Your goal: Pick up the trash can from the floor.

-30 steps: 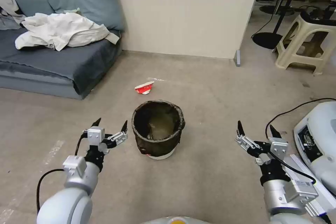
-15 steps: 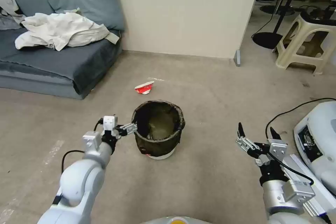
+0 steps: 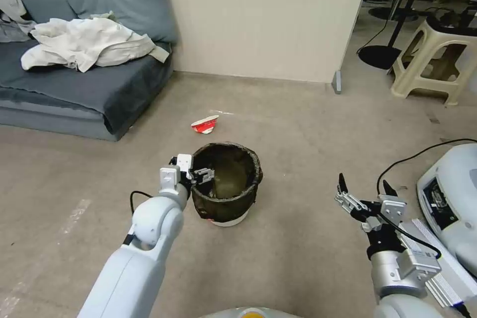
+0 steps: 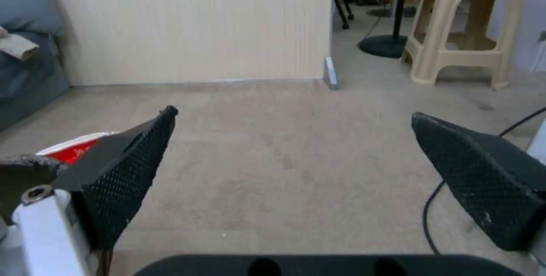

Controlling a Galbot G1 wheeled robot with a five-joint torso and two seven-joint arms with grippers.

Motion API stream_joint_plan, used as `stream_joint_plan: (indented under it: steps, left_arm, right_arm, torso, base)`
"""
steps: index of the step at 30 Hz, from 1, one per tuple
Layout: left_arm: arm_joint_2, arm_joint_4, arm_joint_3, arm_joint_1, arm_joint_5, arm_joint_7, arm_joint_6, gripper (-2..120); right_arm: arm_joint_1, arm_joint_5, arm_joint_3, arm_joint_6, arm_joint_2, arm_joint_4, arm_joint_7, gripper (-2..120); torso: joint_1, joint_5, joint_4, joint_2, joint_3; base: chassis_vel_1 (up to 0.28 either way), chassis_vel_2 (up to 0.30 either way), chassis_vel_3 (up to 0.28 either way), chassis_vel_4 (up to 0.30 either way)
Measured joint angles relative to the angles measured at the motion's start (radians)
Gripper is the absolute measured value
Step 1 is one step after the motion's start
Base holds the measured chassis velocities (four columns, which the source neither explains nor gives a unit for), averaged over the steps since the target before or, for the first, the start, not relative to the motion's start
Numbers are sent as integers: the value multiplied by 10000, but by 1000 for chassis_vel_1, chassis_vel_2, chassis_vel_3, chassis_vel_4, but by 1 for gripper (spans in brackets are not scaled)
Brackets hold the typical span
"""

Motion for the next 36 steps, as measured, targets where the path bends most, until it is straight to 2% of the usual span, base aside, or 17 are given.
stream_joint_plan:
  steps: [16, 33, 36]
  left_arm:
    - [-128, 859, 106, -153, 45, -87, 261, 100]
    - [-165, 1025, 158, -156, 32, -406, 388, 100]
    - [-142, 971, 125, -90, -80, -479, 388, 96]
  right_arm:
    - [64, 17, -30, -15, -10, -16, -28, 100]
    - [23, 24, 5, -20, -46, 64, -30, 100]
    - [16, 27, 31, -18, -35, 106, -38, 100]
  torso:
    - [0, 0, 1, 0, 0]
    - [0, 0, 0, 0, 0]
    - [0, 0, 0, 0, -1]
  base:
    - [0, 0, 0, 0]
    - [0, 0, 0, 0]
    - [0, 0, 0, 0]
